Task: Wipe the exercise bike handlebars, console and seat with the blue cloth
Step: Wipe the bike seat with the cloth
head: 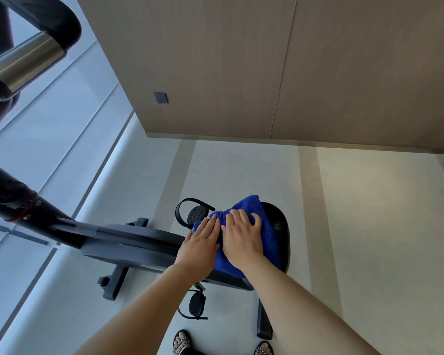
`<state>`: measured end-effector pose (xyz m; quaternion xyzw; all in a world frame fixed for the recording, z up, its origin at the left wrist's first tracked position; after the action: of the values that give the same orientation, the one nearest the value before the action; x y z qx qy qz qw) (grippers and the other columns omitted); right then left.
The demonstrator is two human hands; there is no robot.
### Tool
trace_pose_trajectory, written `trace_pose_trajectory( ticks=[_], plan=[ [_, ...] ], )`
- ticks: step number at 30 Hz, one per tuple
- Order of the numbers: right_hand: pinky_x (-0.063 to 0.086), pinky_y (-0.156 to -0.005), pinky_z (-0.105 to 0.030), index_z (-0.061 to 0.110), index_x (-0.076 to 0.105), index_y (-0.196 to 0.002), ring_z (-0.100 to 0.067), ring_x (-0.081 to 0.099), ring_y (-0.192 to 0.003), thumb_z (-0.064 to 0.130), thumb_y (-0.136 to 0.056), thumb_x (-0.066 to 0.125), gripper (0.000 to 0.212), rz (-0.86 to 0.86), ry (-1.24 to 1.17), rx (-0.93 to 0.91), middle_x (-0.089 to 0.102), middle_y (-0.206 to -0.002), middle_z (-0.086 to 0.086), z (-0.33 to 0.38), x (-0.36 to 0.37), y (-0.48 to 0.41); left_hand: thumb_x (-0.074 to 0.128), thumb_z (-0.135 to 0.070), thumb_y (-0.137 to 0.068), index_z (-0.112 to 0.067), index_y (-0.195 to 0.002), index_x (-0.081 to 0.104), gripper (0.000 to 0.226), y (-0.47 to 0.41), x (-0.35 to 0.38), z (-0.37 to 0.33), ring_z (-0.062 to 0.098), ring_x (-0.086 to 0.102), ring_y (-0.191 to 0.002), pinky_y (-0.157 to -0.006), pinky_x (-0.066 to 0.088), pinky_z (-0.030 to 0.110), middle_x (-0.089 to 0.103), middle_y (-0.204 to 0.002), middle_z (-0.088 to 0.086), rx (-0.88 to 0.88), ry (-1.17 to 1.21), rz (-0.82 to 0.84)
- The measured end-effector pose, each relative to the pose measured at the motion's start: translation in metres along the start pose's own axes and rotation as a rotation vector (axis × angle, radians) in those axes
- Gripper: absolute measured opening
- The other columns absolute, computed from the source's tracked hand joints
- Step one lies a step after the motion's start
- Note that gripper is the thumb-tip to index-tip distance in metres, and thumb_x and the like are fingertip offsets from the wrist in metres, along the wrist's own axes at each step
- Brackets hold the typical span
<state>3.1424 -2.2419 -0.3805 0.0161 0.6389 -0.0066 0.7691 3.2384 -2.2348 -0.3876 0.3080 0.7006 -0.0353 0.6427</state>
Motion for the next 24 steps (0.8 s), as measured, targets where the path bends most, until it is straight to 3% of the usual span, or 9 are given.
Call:
trace_pose_trajectory(
  ticks=[9, 14, 18, 21, 24],
  plan=[
    [0.015, -0.112, -0.046, 0.016, 0.04, -0.129, -0.021, 0.026, -0.137, 0.031, -0.099, 0.035, 0.034, -0.037, -0.087, 0.003, 0.032, -0.149, -0.003, -0.021, -0.011, 0.026, 0.025, -0.037, -0.1, -0.022, -0.147, -0.01, 0.061, 0.017, 0.006, -0.026, 0.015, -0.01, -0.143, -0.116, 0.005, 0.039, -0.012, -0.156, -0.006, 0.007, 0.016, -0.065],
    [0.012, -0.115, -0.044, 0.015, 0.038, -0.133, -0.021, 0.022, -0.14, 0.03, -0.1, 0.03, 0.037, -0.058, -0.104, 0.033, 0.028, -0.152, -0.004, -0.039, -0.015, 0.043, 0.031, -0.039, -0.099, -0.019, -0.148, -0.002, 0.062, 0.015, 0.001, -0.05, 0.013, -0.002, -0.144, -0.111, 0.0, 0.021, -0.004, -0.157, -0.003, 0.093, 0.101, -0.166],
    [0.001, -0.116, -0.041, 0.013, 0.023, -0.145, -0.019, 0.007, -0.144, 0.033, -0.101, 0.022, 0.048, -0.016, -0.104, 0.066, 0.013, -0.157, -0.004, -0.05, -0.011, 0.047, 0.035, -0.037, -0.098, -0.018, -0.148, 0.003, 0.062, 0.011, -0.006, -0.059, 0.01, 0.002, -0.143, -0.111, 0.007, 0.019, 0.0, -0.157, -0.005, 0.137, 0.149, -0.201],
    [-0.011, -0.113, -0.041, 0.014, 0.003, -0.149, -0.019, -0.008, -0.145, 0.039, -0.1, 0.016, 0.057, 0.024, -0.079, 0.079, -0.003, -0.159, -0.002, -0.051, -0.007, 0.043, 0.032, -0.038, -0.099, -0.018, -0.148, 0.003, 0.061, 0.007, -0.006, -0.058, 0.011, -0.001, -0.144, -0.111, 0.001, 0.02, 0.0, -0.157, -0.004, 0.143, 0.098, -0.198],
    [-0.012, -0.112, -0.046, 0.014, -0.004, -0.149, -0.022, -0.01, -0.145, 0.047, -0.098, 0.015, 0.064, 0.049, -0.015, 0.069, -0.005, -0.159, -0.005, -0.052, -0.004, 0.037, 0.03, -0.04, -0.099, -0.019, -0.148, 0.002, 0.06, 0.003, -0.004, -0.051, 0.011, -0.002, -0.144, -0.115, 0.004, 0.025, -0.001, -0.157, -0.005, 0.122, 0.056, -0.182]
  ],
)
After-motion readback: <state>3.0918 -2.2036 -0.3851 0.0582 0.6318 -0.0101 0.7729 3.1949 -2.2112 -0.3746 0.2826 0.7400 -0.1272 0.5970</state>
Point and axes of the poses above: each hand's wrist, its own y-axis away from the middle knuckle, its own x-axis out of the palm, z = x × y, the point moved 7 cm from there along -y, towards the middle knuckle
